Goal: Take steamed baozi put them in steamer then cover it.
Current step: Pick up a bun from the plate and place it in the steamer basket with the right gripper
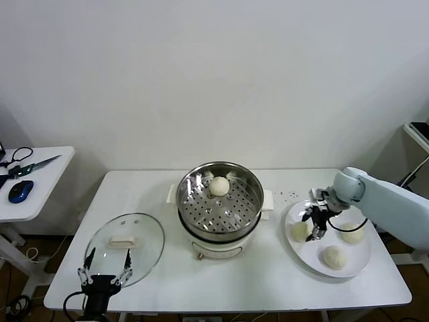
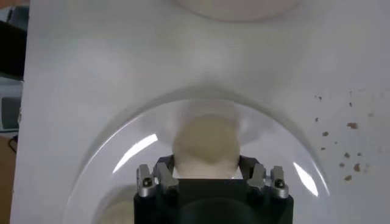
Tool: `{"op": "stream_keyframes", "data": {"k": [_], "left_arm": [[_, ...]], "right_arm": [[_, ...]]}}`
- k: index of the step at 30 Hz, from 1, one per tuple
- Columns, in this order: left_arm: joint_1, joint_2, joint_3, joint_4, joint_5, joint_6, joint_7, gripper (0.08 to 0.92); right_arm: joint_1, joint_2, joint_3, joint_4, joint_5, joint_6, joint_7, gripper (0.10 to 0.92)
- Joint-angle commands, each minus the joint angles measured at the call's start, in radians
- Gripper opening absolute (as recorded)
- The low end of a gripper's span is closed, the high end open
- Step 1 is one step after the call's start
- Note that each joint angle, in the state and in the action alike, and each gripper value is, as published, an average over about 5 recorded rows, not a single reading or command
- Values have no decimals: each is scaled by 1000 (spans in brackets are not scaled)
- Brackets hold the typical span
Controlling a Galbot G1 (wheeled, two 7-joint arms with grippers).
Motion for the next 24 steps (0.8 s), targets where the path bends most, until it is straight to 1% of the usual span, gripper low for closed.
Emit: {"op": "stream_keyframes", "data": {"k": [1,4,8,14,18,24], "left_arm": [[3,2,2,-6,-1,1,0,823],[6,2,8,-9,-1,0,0,823],[10,4,21,-9,0,-1,0,823],[13,8,32,-10,0,-3,0,823],[17,13,32,-7,0,-7,0,823],[20,21,24,0,-5,-13,-1,823]], "right_arm": [[240,-15,-120,18,125,-3,-6,679],[430,7,-257,27,226,-6,-11,679],[632,76,-391,43,365,-23,-13,679],[759,209,-463,69,518,-56,-3,676],[757,322,-466,72,550,-77,15,675],[657,504,-430,37,541,-111,54,671]]}}
